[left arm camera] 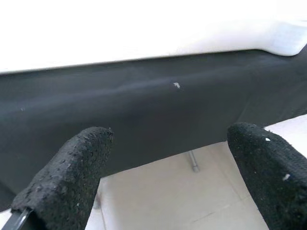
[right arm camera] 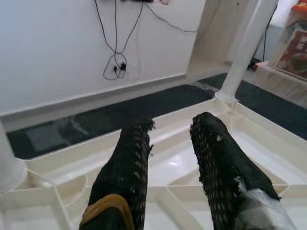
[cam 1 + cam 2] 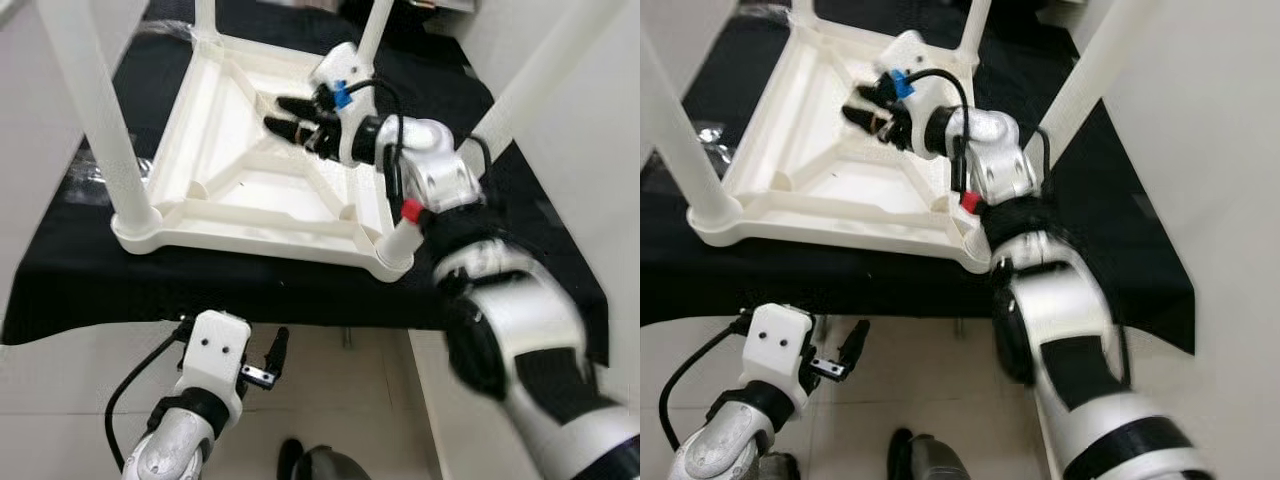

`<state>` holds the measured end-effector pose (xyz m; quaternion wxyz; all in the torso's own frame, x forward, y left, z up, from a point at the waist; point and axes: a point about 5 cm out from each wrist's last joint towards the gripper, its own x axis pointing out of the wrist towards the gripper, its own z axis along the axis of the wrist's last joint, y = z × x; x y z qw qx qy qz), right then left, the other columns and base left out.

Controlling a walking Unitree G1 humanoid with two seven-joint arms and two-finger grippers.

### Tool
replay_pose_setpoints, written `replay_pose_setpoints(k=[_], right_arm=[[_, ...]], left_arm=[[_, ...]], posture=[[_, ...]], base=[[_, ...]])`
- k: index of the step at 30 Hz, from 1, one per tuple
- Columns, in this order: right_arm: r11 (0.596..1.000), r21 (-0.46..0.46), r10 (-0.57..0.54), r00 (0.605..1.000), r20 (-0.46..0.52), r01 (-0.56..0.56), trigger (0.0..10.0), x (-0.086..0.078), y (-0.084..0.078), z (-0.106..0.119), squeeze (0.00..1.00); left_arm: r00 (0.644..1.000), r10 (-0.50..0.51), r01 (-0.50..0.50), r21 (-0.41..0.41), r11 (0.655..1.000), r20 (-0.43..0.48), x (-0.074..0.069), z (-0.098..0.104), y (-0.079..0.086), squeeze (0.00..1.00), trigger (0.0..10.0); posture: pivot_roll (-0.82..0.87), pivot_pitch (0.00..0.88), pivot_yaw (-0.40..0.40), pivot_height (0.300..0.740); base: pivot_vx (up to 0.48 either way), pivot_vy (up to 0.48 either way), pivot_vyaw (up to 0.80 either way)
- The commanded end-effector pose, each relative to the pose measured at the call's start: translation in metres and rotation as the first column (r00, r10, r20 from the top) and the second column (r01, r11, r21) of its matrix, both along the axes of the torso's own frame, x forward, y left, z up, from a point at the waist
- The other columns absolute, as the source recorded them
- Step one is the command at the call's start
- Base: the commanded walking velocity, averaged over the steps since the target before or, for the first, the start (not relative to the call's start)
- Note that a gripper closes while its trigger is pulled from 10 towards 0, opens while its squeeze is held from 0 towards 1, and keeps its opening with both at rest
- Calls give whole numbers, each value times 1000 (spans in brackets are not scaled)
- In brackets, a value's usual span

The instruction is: Building children table

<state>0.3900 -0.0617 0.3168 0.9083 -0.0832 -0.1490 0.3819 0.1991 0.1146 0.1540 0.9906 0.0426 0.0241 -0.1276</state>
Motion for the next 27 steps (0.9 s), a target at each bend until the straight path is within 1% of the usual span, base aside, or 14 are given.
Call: replay_pose_setpoints(k=[1,2,6,10,12,17,18,19,20,21,22,24,25,27], right_arm=[[996,82,-42,997,61,37,10000,-13,-14,6,0],[996,82,-42,997,61,37,10000,-13,-14,6,0],[987,155,-76,983,165,50,10000,-41,-24,-3,0],[979,188,-107,979,174,74,10000,-56,-23,-10,0],[980,173,-139,952,273,93,10000,-78,-16,-10,0],[964,192,-242,907,345,184,10000,-87,-19,-6,0],[939,223,-328,874,359,261,10000,-89,-27,-2,0],[899,263,-430,821,375,350,10000,-91,-39,6,1000],[899,263,-430,821,375,350,10000,-91,-39,6,1000],[868,296,-491,779,389,399,10000,-94,-48,13,1000],[868,296,-491,779,389,399,10000,-94,-48,13,1000],[822,364,-565,710,420,439,10000,-99,-57,31,1000],[822,364,-565,710,420,439,10000,-99,-57,31,1000],[760,414,-648,633,425,501,10000,-101,-67,43,1000]], left_arm=[[1000,-23,23,2,1000,-19,2,-7,-1,0,10000],[1000,-23,23,2,1000,-19,2,-7,-1,0,10000],[1000,-22,23,7,1000,-15,8,-8,1,0,10000],[999,-32,32,12,999,-14,12,-10,1,0,10000],[999,-45,46,23,999,-15,17,-14,1,0,10000],[999,-51,51,27,998,-15,19,-15,1,0,10000],[998,-55,56,30,998,-14,20,-16,1,0,10000],[998,-60,61,31,998,-14,21,-17,1,0,10000],[998,-60,61,31,998,-14,21,-17,1,0,10000],[998,-64,65,32,997,-14,21,-18,1,0,10000],[998,-64,65,32,997,-14,21,-18,1,0,10000],[997,-75,76,37,996,-26,21,-21,1,0,10000],[997,-75,76,37,996,-26,21,-21,1,0,10000],[996,-85,86,47,995,-27,21,-23,1,0,10000]], posture=[[48,102,-165,740],[48,102,-165,740],[51,94,-158,740],[42,74,-139,740],[41,63,-125,740],[44,58,-123,740],[52,53,-118,740],[58,50,-109,740],[58,50,-109,740],[57,48,-104,740],[57,48,-104,740],[57,43,-95,740],[57,43,-95,740],[64,36,-98,740]], base=[[0,0,0],[0,0,0],[0,0,0],[0,0,0],[0,0,0],[0,0,0],[0,0,0],[0,0,0],[0,0,0],[0,0,0],[0,0,0],[0,0,0],[0,0,0],[0,0,0]])
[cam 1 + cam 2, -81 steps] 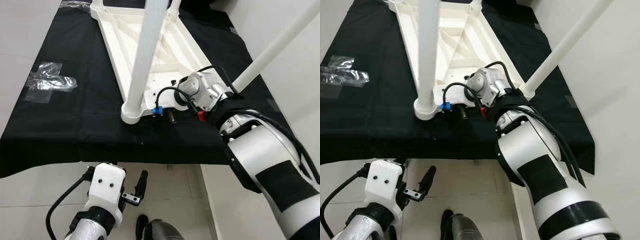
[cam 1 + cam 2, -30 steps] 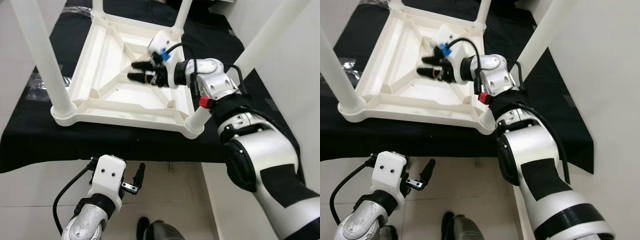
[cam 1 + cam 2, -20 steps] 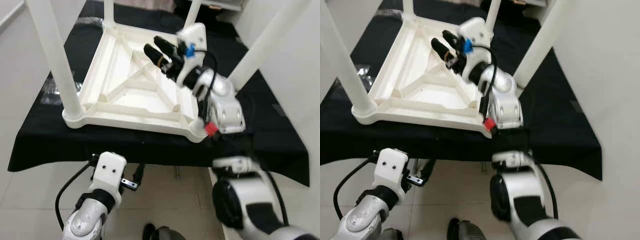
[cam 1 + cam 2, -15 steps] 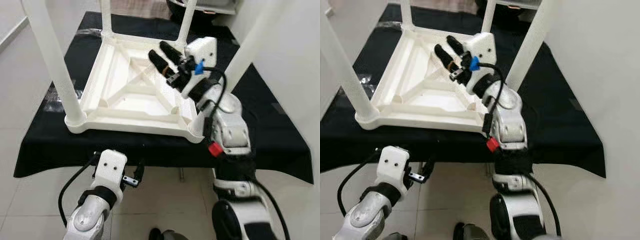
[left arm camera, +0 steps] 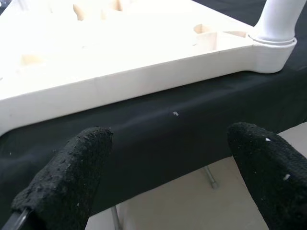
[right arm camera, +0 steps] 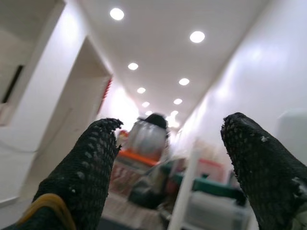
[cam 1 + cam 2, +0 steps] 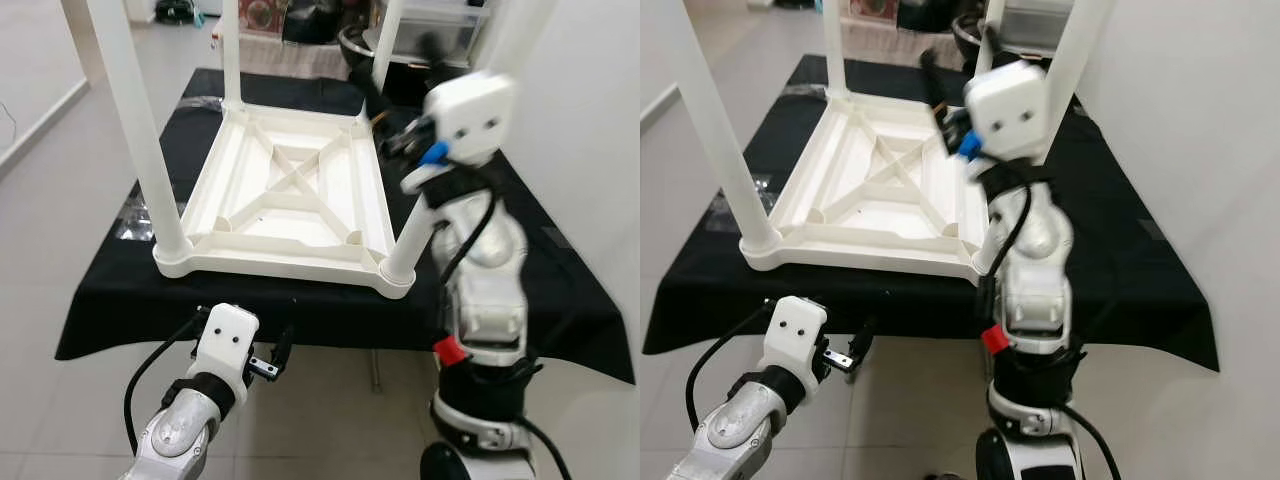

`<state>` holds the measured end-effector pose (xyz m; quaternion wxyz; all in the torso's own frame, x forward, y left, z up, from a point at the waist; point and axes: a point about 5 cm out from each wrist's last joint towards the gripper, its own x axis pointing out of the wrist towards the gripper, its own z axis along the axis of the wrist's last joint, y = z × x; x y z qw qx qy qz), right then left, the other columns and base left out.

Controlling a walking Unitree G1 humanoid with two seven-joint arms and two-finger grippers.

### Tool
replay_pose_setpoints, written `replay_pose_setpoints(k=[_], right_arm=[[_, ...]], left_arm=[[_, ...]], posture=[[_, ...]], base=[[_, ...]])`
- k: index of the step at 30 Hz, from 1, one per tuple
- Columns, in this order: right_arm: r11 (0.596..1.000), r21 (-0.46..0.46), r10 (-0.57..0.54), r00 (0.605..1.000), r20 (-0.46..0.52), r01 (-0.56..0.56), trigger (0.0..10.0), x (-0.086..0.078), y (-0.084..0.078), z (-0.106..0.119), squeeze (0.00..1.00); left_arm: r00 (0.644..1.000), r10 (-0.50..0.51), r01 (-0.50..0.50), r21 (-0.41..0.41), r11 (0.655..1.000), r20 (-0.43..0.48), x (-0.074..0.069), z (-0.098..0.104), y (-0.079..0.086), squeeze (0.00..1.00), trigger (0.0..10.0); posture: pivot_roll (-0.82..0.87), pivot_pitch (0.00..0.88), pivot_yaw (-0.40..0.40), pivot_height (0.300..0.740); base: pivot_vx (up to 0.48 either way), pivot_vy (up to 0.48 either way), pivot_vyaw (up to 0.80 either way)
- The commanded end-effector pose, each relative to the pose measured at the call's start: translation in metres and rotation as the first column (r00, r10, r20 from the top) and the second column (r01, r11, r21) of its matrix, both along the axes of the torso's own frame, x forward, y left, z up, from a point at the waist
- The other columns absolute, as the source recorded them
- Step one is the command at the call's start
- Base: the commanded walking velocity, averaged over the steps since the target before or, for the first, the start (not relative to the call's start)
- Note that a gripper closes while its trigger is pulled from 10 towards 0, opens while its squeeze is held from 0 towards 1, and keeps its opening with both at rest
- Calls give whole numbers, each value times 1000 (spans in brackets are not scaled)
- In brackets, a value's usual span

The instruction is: Building children table

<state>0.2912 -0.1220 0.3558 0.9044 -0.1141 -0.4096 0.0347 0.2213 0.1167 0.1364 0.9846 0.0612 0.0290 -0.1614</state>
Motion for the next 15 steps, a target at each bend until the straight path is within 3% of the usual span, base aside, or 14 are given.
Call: replay_pose_setpoints(k=[1,2,8,10,12,14,15], right_arm=[[995,47,-90,996,15,89,10000,-2,-11,6,839],[988,71,-135,991,15,134,10000,-2,-17,7,0],[958,168,-235,972,-14,234,10000,2,-35,11,0],[958,168,-233,972,-24,234,10000,2,-35,10,0],[959,181,-199,974,-109,217,10000,7,-34,1,0],[959,181,-199,974,-109,217,10000,7,-34,1,0],[959,197,-174,971,-164,205,10000,10,-33,-7,0]], left_arm=[[1000,-21,21,16,1000,-13,-1,-6,-2,0,10000],[1000,-22,22,19,1000,-13,0,-6,-2,0,10000],[999,-26,26,23,999,-20,-2,-10,-1,0,10000],[999,-27,28,24,999,-20,-2,-10,-1,0,10000],[999,-32,33,25,999,-23,-2,-11,0,0,10000],[999,-32,33,25,999,-23,-2,-11,0,0,10000],[999,-34,35,25,999,-22,-2,-12,0,0,10000]], posture=[[66,35,-98,740],[69,33,-97,740],[75,32,-91,740],[72,33,-90,740],[70,34,-89,740],[70,34,-89,740],[70,30,-93,740]], base=[[0,0,0],[0,0,0],[0,0,0],[0,0,0],[0,0,0],[0,0,0],[0,0,0]])
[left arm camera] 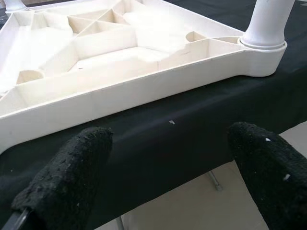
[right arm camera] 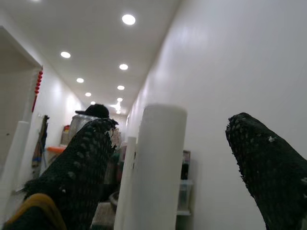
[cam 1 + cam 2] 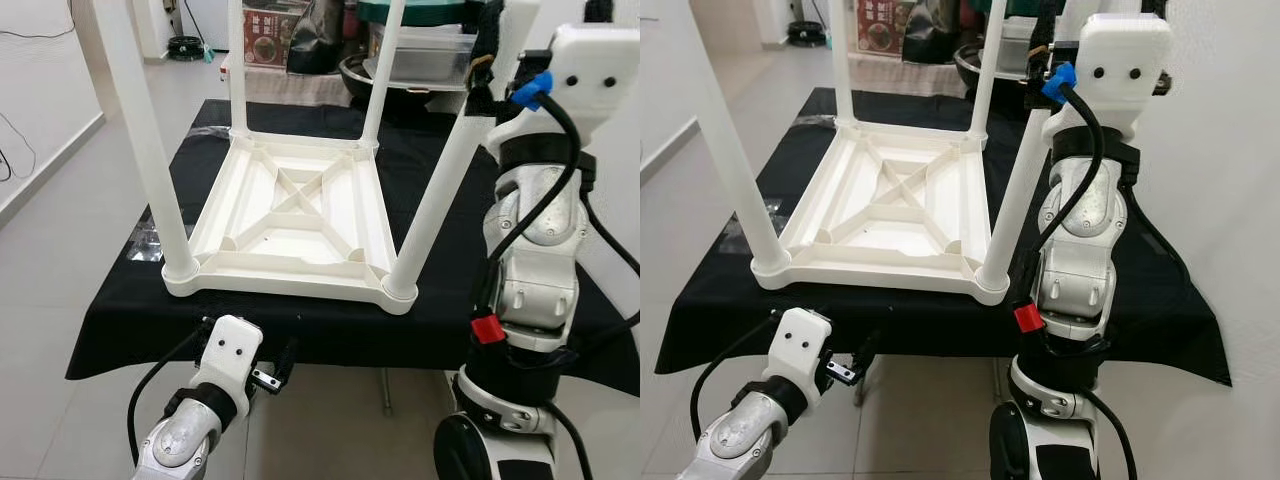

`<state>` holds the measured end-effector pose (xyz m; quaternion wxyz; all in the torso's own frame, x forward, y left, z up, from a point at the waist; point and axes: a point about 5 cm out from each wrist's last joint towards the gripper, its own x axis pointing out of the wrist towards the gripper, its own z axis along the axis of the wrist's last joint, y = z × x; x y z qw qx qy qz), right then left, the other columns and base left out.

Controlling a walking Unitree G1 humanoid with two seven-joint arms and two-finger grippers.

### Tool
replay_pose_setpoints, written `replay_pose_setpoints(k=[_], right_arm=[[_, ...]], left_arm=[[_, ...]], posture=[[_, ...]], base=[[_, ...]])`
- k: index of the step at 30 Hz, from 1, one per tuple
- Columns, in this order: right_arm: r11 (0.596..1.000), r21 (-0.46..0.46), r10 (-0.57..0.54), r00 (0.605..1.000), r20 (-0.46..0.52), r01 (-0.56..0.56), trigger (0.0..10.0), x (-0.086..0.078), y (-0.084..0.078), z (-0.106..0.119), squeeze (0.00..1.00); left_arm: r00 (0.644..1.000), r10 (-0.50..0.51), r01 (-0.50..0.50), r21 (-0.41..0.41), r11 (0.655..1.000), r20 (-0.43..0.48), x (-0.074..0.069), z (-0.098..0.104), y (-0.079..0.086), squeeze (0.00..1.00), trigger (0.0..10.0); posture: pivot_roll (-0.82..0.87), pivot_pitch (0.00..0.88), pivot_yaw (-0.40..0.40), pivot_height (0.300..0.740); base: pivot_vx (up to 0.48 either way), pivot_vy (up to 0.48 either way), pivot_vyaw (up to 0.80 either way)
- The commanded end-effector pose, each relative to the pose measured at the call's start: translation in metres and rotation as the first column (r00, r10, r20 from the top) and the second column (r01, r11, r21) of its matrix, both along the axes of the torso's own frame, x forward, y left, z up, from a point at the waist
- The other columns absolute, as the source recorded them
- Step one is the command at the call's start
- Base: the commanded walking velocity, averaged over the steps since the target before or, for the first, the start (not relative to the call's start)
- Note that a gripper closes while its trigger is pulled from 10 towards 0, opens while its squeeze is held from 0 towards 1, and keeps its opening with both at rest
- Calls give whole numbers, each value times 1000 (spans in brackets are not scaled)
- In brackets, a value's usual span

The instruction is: Building children table

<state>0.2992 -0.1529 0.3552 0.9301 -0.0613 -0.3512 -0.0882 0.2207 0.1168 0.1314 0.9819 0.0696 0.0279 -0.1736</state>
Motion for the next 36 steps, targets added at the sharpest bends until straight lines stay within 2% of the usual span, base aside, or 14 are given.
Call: replay_pose_setpoints(k=[1,4,7,8,13,15,17,20,22,30,31,32,33,36], right_arm=[[1000,20,5,999,-41,-4,10000,2,-2,-7,0],[996,69,70,991,-110,-63,10000,4,4,-20,0],[993,97,80,983,-166,-64,10000,7,6,-31,0],[991,121,73,974,-212,-48,10000,10,5,-39,0],[986,161,20,948,-317,33,10000,16,-6,-56,0],[986,161,20,948,-317,33,10000,16,-6,-56,0],[980,193,24,927,-375,53,10000,18,-10,-64,0],[976,210,39,912,-409,52,10000,18,-10,-69,0],[970,240,80,884,-460,37,10000,17,-8,-77,0],[965,261,112,855,-507,28,10000,12,-6,-84,0],[961,276,119,844,-522,34,7647,12,-7,-86,0],[961,276,119,844,-522,34,7647,12,-7,-86,0],[960,278,117,835,-538,44,5176,12,-9,-88,0],[956,288,124,821,-558,51,4824,13,-10,-90,0]], left_arm=[[1000,-9,9,10,1000,-25,-1,-7,-1,0,10000],[1000,-10,10,10,1000,-24,-1,-7,-1,0,10000],[1000,-10,11,10,1000,-25,-1,-8,-1,0,10000],[1000,-11,11,11,1000,-25,-2,-8,-1,0,10000],[1000,-13,13,12,1000,-23,-2,-8,-1,0,10000],[1000,-13,13,12,1000,-23,-2,-8,-1,0,10000],[1000,-13,13,13,1000,-23,-3,-7,-1,0,10000],[1000,-14,14,13,1000,-22,-3,-7,-1,0,10000],[1000,-16,16,16,1000,-21,-3,-7,-1,0,10000],[1000,-16,16,18,1000,-22,-4,-7,-1,0,10000],[1000,-15,16,18,1000,-22,-4,-7,-1,0,10000],[1000,-15,16,18,1000,-22,-4,-7,-1,0,10000],[1000,-15,16,18,1000,-21,-4,-7,-1,0,10000],[1000,-15,15,18,1000,-21,-4,-6,-1,0,10000]], posture=[[70,30,-93,740],[74,33,-91,740],[75,33,-95,740],[74,32,-94,740],[76,40,-95,740],[76,40,-95,740],[74,48,-95,740],[73,48,-96,740],[74,51,-94,740],[72,54,-94,740],[69,55,-96,740],[69,55,-96,740],[70,55,-96,740],[72,59,-96,740]], base=[[0,0,0],[0,0,0],[0,0,0],[0,0,0],[0,0,0],[0,0,0],[0,0,0],[0,0,0],[0,0,0],[0,0,0],[0,0,0],[0,0,0],[0,0,0],[0,0,0]])
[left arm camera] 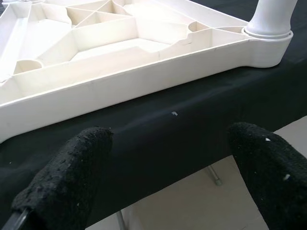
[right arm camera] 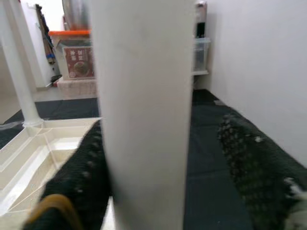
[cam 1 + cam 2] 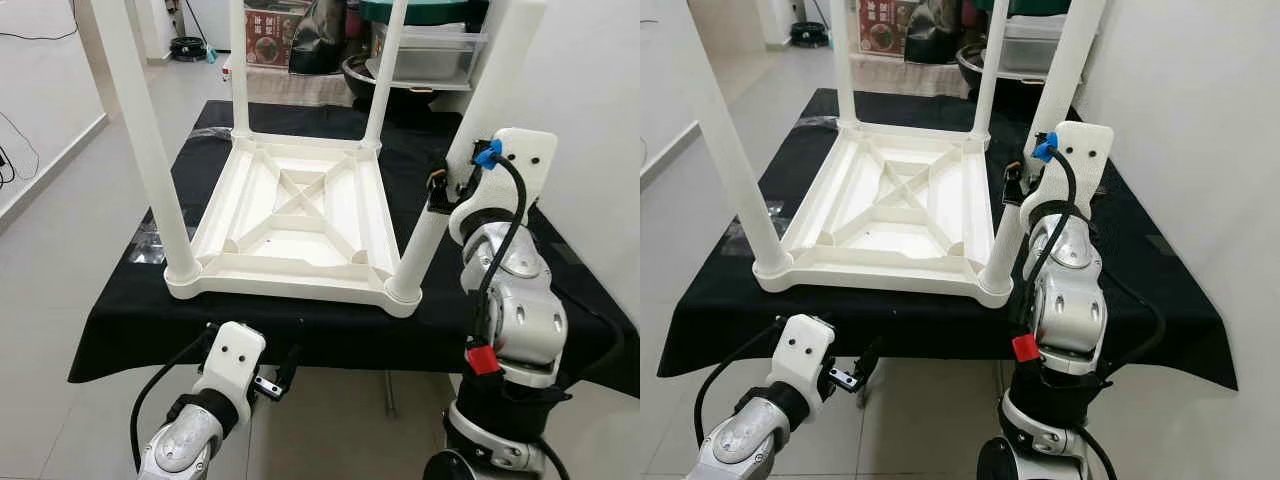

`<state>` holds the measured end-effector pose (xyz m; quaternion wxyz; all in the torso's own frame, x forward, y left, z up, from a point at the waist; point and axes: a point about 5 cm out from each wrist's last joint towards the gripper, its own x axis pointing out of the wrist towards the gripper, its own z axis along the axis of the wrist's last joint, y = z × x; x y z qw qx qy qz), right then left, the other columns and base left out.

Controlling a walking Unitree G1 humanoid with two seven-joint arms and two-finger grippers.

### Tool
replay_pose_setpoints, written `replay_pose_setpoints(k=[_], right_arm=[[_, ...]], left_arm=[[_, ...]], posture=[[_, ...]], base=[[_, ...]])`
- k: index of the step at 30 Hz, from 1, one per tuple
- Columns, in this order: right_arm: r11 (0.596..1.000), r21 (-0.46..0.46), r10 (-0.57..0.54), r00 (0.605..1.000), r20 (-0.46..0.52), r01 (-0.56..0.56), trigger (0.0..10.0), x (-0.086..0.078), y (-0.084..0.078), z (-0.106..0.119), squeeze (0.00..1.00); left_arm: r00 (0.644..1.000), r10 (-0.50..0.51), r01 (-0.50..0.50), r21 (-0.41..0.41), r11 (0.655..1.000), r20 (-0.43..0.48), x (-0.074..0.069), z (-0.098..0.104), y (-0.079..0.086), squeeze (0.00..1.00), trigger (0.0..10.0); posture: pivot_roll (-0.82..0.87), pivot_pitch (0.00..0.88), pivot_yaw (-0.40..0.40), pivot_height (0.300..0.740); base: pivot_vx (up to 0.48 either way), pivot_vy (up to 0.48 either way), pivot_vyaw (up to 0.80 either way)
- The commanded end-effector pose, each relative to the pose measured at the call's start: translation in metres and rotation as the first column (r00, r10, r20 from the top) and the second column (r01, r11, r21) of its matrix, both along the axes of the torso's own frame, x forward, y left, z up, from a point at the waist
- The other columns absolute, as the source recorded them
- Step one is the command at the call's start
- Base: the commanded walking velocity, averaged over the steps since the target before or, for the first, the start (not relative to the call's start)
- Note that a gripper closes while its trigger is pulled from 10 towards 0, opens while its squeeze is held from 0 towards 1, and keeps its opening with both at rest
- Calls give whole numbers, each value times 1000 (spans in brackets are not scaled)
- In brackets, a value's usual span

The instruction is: Building children table

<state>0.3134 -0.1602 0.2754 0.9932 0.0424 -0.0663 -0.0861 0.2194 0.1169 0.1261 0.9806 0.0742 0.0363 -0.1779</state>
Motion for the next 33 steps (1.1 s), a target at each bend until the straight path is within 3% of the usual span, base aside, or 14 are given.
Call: replay_pose_setpoints(k=[1,2,10,12,19,21,24,25,26,27,28,29,32,33], right_arm=[[997,72,-4,996,-86,10,3059,1,-2,-15,0],[997,80,8,993,-114,1,0,4,-3,-19,0],[970,223,136,980,-144,-101,0,30,-8,-30,0],[941,303,197,972,-126,-151,0,54,-20,-31,0],[901,405,219,969,-115,-156,0,70,-30,-30,0],[767,588,360,931,-66,-256,0,81,-22,-33,0],[705,646,421,906,-49,-292,0,85,-15,-38,0],[610,722,498,867,-26,-328,0,87,-5,-45,0],[610,722,498,867,-26,-328,0,87,-5,-45,0],[558,752,541,841,-9,-351,0,88,2,-49,0],[558,752,541,841,-9,-351,0,88,2,-49,0],[505,783,578,816,7,-364,0,90,9,-54,0],[461,805,607,794,23,-375,0,91,17,-58,0],[414,827,629,777,41,-379,0,92,25,-62,0]], left_arm=[[1000,-6,6,6,1000,-5,-3,-1,-1,0,10000],[1000,-5,5,6,1000,-6,-3,-1,-1,0,10000],[1000,-8,8,6,1000,-6,-4,1,-2,0,10000],[1000,-8,8,6,1000,-8,-6,2,-2,0,10000],[1000,-8,8,7,1000,-11,-7,2,-1,0,10000],[1000,-9,9,8,1000,-16,-9,2,-1,0,10000],[1000,-10,10,9,1000,-18,-9,2,0,0,10000],[1000,-11,11,10,1000,-19,-10,2,0,0,10000],[1000,-11,11,10,1000,-19,-10,2,0,0,10000],[1000,-11,11,10,1000,-20,-10,2,0,0,10000],[1000,-11,11,10,1000,-20,-10,2,0,0,10000],[1000,-13,13,12,1000,-22,-11,3,1,0,10000],[1000,-15,15,15,1000,-25,-12,3,1,0,10000],[999,-15,16,17,1000,-28,-14,4,2,0,10000]], posture=[[70,59,-95,740],[70,59,-95,740],[78,71,-98,740],[88,82,-101,740],[94,89,-103,740],[102,98,-103,740],[102,98,-101,740],[108,106,-99,740],[108,106,-99,740],[109,107,-97,740],[109,107,-97,740],[118,113,-96,740],[124,118,-95,740],[129,123,-93,740]], base=[[0,0,0],[0,0,0],[0,0,0],[0,0,0],[0,0,0],[0,0,0],[0,0,0],[0,0,0],[0,0,0],[0,0,0],[0,0,0],[0,0,0],[0,0,0],[0,0,0]])
